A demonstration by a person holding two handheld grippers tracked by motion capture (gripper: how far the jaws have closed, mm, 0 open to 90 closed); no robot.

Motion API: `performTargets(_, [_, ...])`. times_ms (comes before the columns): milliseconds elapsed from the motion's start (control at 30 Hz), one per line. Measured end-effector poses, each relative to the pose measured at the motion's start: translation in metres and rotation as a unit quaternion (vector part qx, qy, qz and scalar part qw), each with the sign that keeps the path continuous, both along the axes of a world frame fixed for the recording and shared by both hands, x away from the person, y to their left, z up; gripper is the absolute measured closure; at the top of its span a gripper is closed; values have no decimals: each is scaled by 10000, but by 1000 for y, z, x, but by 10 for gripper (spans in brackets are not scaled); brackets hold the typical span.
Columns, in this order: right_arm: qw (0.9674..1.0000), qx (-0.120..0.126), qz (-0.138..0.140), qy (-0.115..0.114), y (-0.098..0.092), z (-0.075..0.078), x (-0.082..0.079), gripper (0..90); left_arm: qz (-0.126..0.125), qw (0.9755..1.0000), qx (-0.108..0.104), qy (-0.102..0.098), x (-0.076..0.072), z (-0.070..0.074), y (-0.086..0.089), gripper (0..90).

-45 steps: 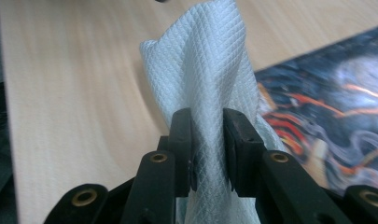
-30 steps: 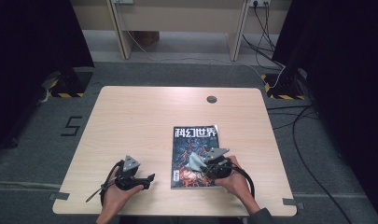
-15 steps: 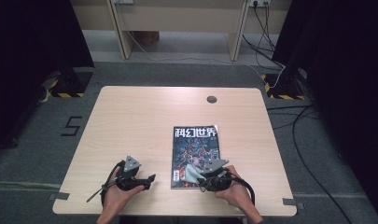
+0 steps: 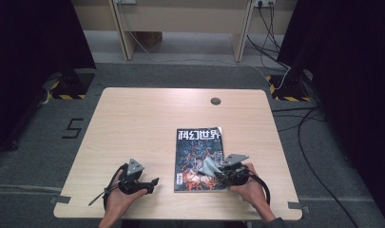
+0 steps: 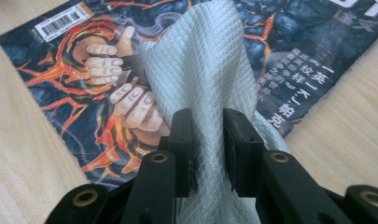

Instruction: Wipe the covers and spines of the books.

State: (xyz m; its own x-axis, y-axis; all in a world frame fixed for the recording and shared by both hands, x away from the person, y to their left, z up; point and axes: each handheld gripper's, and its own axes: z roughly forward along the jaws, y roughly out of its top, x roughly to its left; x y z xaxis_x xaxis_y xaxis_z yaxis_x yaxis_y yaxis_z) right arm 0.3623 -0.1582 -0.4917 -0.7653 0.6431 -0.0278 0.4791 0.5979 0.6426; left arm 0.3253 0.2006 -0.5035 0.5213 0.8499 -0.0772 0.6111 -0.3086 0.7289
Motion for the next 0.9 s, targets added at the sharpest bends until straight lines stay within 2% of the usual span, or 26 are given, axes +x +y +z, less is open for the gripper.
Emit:
performTargets(67, [9998,-144,132,-98,8,1,-4,749,1,10000,16,16,0,0,-1,222])
performTargets(133, [9994,-127,321,-84,19,0,-9,750,-9,10000,18,16,0,0,-1,222])
performTargets(167, [9994,-127,321,-84,19,0,-9,750,-9,10000,18,16,0,0,-1,222])
performTargets(200, [9985,-110,538,-52,29,0,-15,750,-8,10000,3,27,0,-1,-1,222])
performTargets(233, [9985,-110,538,-52,29,0,-15,750,-8,10000,3,27,0,-1,-1,222])
performTargets(267, [9978,-86,662,-42,38,0,-21,750,-2,10000,1,12,0,0,-1,222])
performTargets(333, [9969,11,785,29,45,-1,-25,749,-3,10000,1,9,0,0,-1,222])
performTargets(567, [9961,180,858,138,47,-3,-26,746,-6,10000,7,24,0,-1,-1,222])
performTargets(900, [9945,193,1025,136,55,-3,-30,745,-21,10000,22,44,1,-1,-3,222])
